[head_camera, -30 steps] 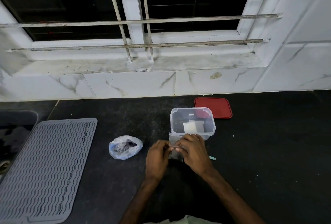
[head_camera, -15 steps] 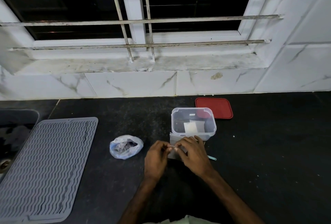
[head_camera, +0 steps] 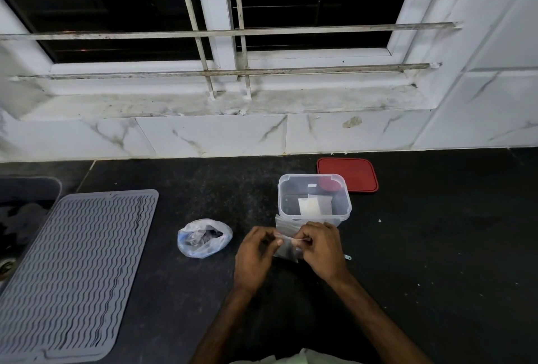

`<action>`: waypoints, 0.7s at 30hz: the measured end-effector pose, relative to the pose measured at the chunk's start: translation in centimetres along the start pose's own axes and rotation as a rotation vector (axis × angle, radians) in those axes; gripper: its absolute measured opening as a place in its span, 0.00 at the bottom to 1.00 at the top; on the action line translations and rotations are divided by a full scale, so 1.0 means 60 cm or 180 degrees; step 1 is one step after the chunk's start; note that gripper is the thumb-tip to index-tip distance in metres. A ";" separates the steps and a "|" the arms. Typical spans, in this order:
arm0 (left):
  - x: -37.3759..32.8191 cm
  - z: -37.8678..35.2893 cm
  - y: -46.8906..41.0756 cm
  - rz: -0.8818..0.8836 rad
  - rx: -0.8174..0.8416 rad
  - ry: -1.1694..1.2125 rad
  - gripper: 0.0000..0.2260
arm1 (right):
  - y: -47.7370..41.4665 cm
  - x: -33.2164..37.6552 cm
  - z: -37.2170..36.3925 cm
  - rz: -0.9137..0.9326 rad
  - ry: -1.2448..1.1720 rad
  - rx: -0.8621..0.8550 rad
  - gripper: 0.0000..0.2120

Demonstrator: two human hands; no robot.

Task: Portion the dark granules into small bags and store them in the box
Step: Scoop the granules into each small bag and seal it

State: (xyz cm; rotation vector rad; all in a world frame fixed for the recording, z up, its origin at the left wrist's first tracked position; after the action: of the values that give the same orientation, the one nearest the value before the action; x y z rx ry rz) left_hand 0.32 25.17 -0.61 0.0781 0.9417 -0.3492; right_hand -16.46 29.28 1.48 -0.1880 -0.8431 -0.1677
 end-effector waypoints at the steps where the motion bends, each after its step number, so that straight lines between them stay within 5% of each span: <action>1: -0.003 -0.002 0.000 0.0001 0.0053 0.0015 0.05 | 0.000 0.000 -0.003 0.0012 -0.0152 0.0020 0.08; 7: 0.008 0.012 0.000 0.0387 -0.0193 -0.0078 0.05 | -0.003 -0.013 -0.013 -0.0182 -0.0692 0.0200 0.03; 14: 0.025 0.000 0.003 0.0619 -0.0249 0.0175 0.05 | 0.008 -0.022 -0.012 -0.0290 -0.0562 -0.0252 0.13; 21: 0.052 -0.033 0.006 0.0843 0.0334 0.0883 0.08 | 0.022 -0.060 -0.023 -0.0779 -0.0840 -0.0350 0.09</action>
State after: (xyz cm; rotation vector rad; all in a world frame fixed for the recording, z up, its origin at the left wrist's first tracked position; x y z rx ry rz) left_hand 0.56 25.12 -4.30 0.3511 1.1713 -0.1433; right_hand -17.52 30.50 -2.29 -0.2128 -1.1202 -0.4261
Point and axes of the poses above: each hand's wrist, its own y-axis away from the middle knuckle, its own z-axis out of the back of the hand, x = y × z, the point moved 5 cm from there along -y, towards the middle knuckle, and after that the axes turned 10 degrees about -y, right-handed, at the moved point
